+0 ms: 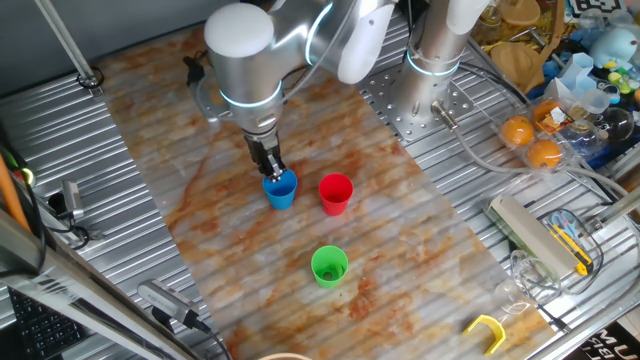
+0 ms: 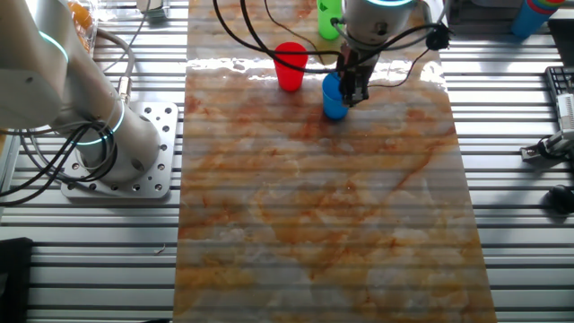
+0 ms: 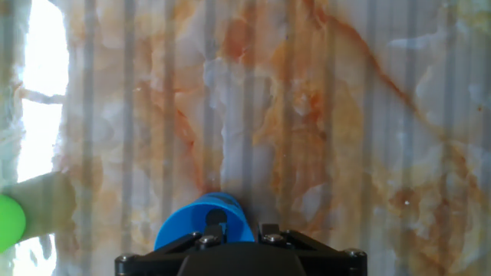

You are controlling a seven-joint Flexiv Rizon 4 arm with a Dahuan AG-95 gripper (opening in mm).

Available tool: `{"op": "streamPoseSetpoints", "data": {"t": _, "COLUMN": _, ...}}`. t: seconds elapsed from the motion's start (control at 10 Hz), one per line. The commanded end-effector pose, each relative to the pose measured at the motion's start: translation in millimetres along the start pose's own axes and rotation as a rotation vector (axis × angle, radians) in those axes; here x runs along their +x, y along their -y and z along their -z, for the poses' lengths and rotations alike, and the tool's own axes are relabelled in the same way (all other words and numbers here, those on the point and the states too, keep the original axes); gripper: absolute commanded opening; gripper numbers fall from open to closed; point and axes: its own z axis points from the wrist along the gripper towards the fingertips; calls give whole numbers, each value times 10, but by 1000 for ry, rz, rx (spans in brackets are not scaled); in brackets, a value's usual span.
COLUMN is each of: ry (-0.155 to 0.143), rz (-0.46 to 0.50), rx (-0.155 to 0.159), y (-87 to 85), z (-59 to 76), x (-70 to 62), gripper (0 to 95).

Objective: Stack the cups

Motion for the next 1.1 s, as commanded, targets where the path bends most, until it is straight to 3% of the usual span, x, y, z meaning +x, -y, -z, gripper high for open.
{"op": "streamPoseSetpoints", "data": {"t": 0.1, "ry": 5, "rz": -8, "rx": 1, "y": 19, "z": -30, "x": -3, "gripper": 0}}
{"op": "streamPoseSetpoints", "data": {"t": 0.5, "ry": 9, "rz": -24, "rx": -2, "y": 16, "z": -46, "x": -3, "gripper": 0}}
{"op": "streamPoseSetpoints", "data": {"t": 0.7, "ry": 13, "rz": -25, "rx": -8, "y": -10, "z": 22, "x": -15, "gripper": 0}}
{"op": "streamPoseSetpoints", "data": {"t": 0.9, "ry": 18, "rz": -35, "rx": -8, "y": -139, "z": 276, "x": -77, "gripper": 0}}
{"op": "streamPoseSetpoints", "data": {"t": 1.1, "ry": 17, "rz": -35, "rx": -29, "y": -350, "z": 549, "x": -158, "gripper": 0}}
